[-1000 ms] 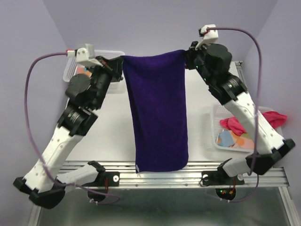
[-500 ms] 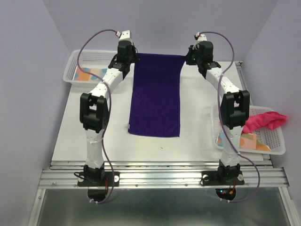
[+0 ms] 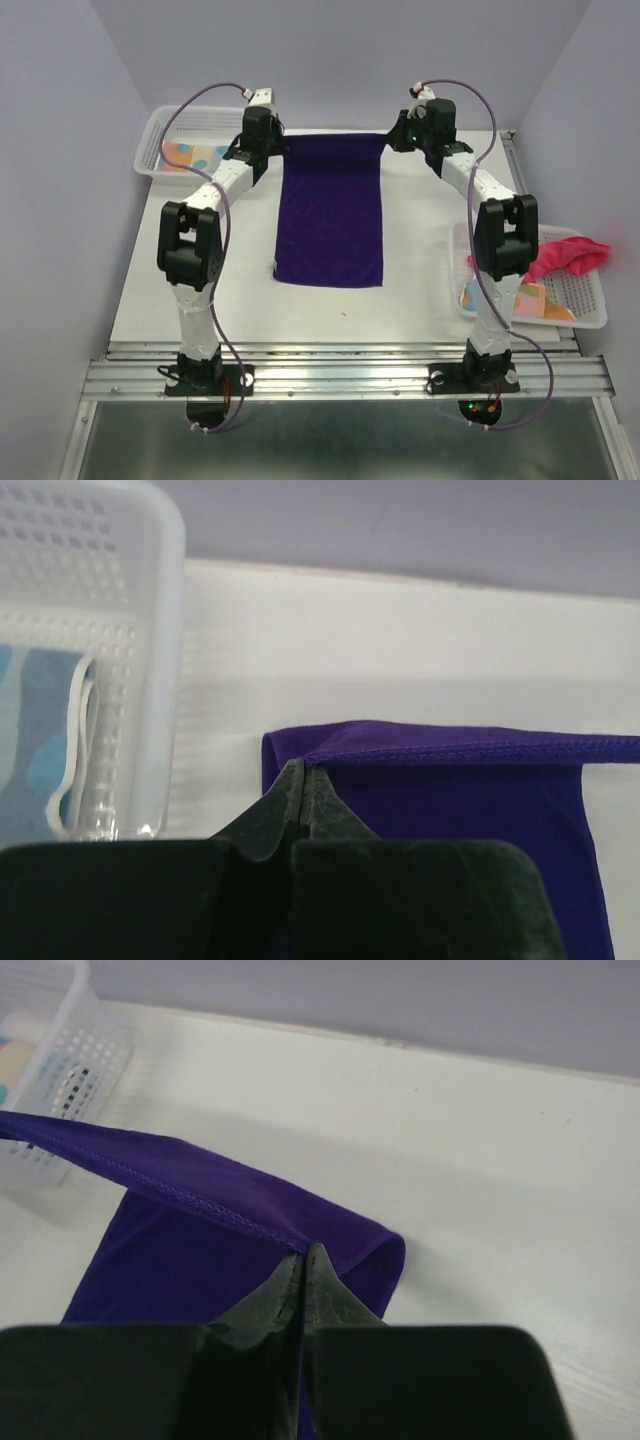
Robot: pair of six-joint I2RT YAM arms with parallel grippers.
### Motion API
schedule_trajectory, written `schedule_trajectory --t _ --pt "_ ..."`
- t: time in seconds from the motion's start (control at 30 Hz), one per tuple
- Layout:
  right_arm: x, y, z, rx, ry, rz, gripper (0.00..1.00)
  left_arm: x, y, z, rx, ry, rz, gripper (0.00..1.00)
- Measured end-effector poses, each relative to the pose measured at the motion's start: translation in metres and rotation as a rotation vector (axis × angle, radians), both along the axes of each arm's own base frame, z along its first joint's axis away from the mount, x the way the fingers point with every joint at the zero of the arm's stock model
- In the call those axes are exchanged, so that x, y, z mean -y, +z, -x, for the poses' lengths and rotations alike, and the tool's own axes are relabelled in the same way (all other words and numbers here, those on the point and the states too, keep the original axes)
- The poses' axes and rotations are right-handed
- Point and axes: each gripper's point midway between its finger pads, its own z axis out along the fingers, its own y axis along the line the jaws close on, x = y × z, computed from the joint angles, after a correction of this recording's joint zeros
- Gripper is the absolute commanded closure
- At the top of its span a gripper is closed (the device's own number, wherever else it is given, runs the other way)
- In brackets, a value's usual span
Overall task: Fold and stack the towels
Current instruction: Fold the towel
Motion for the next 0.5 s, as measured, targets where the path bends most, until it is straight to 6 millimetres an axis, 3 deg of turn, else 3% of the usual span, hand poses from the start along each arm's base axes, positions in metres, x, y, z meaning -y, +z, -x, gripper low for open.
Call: schedule_trajectory --t 0.3,0.5 --pt "-0.007 0.008 0.099 -0.087 0.083 -0.102 0.99 -0.015 -0.003 0.101 -0.036 -0.031 0.060 1.00" --pt "-0.012 -0.013 0.160 -0.167 0.107 -0.133 0.99 -0.014 -0.022 0.154 -0.062 -0.061 0.094 1.00"
